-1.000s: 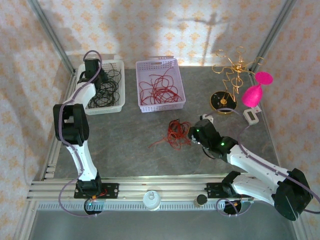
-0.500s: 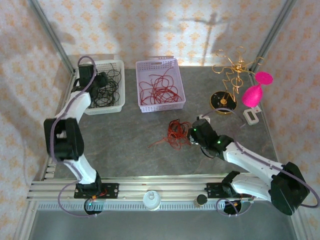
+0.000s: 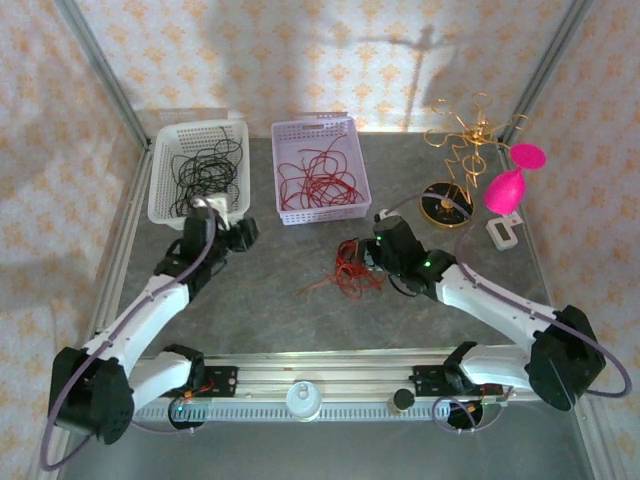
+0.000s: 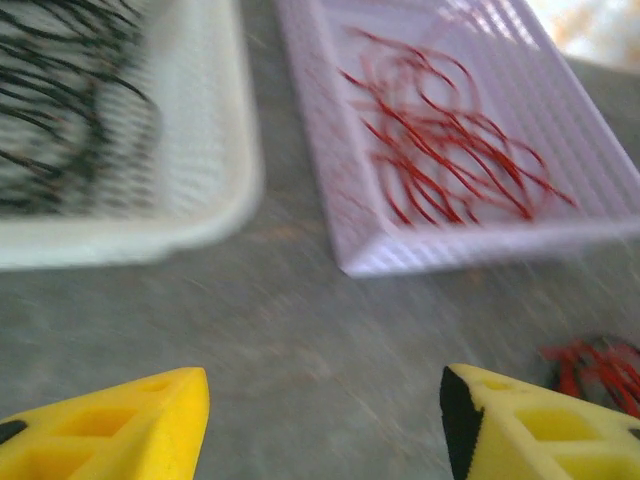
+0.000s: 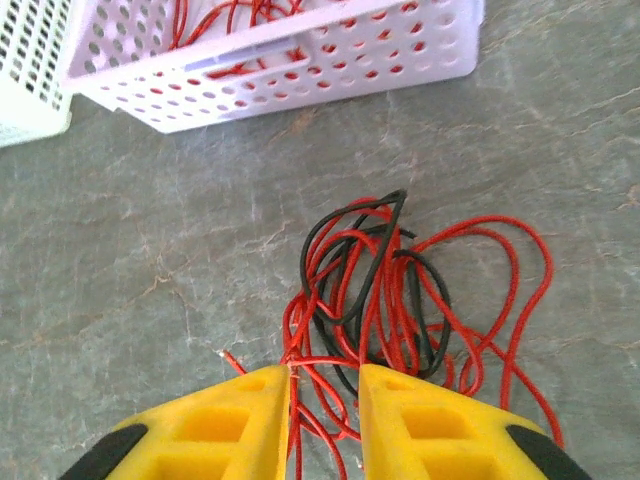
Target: Untangle the cables
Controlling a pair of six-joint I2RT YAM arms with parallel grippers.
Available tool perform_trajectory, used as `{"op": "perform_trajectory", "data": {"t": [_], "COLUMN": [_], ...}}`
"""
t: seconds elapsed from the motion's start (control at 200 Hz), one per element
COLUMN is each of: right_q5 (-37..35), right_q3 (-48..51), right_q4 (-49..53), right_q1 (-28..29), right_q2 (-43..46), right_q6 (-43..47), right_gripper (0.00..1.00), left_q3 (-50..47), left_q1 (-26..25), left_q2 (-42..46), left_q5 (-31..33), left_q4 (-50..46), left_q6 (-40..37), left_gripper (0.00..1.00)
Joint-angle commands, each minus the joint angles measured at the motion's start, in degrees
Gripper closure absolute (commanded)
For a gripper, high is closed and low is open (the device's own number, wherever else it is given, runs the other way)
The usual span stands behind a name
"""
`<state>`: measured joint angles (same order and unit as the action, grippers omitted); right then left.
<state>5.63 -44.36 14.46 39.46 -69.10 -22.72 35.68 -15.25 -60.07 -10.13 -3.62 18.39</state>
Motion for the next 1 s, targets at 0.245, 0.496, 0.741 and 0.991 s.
{"op": "perform_trajectory", "data": {"t": [0.245, 0.496, 0.741, 0.991], "right_q5": [0.5, 2.1, 1.8, 2.5], "right_q3": [-0.4, 2.5, 4.8, 4.9], "right_q4": [0.7, -0.1, -1.0, -0.9], "right_q1": [0.1, -0.3, -0.5, -0.5], "right_q2": [1.1, 7.9, 9.8, 10.1], "right_q6": [2.8, 4.3, 5.8, 6.8], "right_gripper": [0.76, 0.73, 0.72, 0.72], "left_q3": [-6.2, -1.9, 4.8, 18.9], "left_q1": [-19.1, -22.1, -24.0, -26.5], "left_q2": [-8.6, -22.7, -27.2, -34.5], "left_q5": [-13.1, -8.8, -8.0, -1.8], "left_q4": [14.2, 14.7, 5.8, -14.2], "left_q6": [-8.5, -13.5, -18.2, -24.7], "left_gripper": [0.59, 0.48, 0.48, 0.55]}}
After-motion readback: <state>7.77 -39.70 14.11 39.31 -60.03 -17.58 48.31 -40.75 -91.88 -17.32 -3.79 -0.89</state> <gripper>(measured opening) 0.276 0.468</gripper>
